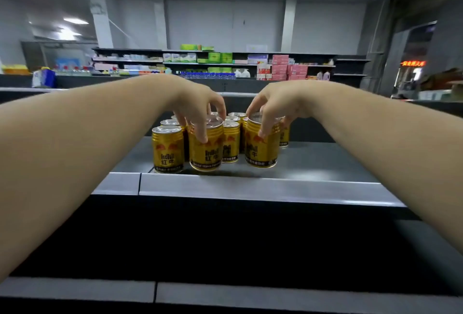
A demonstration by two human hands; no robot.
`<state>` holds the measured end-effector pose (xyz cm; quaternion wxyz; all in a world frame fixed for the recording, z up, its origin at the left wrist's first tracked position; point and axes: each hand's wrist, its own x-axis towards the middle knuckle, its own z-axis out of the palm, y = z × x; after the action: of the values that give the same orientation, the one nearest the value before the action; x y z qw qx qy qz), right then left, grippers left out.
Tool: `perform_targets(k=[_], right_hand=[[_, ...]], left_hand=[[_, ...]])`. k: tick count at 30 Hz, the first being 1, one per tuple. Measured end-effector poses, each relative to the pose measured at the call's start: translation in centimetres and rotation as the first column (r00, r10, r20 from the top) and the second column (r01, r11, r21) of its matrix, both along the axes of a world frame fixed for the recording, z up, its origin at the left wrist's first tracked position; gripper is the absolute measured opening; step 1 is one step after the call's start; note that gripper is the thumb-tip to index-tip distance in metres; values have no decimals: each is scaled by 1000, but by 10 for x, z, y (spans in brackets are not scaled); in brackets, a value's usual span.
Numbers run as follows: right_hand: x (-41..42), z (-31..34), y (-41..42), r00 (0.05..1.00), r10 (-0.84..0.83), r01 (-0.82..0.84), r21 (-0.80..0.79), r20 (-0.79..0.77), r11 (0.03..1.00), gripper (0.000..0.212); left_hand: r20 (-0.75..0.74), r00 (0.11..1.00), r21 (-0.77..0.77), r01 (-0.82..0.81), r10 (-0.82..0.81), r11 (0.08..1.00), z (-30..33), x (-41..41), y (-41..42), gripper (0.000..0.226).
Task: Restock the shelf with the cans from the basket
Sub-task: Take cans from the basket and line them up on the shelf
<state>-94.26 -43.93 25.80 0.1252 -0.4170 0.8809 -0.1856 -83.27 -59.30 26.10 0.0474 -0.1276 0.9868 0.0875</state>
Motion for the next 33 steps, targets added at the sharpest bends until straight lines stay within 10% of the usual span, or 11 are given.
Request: perform_targets(k=[19, 33], right_hand=[[-71, -38, -46, 990, 108, -106, 28, -90, 994, 61], [-48, -45, -54, 839, 99, -40, 120, -535, 992, 77]], left_hand=[[69, 997, -200, 47, -34, 979, -29, -28, -44, 59], [-63, 997, -136, 25, -34, 990, -43, -22, -39, 52]])
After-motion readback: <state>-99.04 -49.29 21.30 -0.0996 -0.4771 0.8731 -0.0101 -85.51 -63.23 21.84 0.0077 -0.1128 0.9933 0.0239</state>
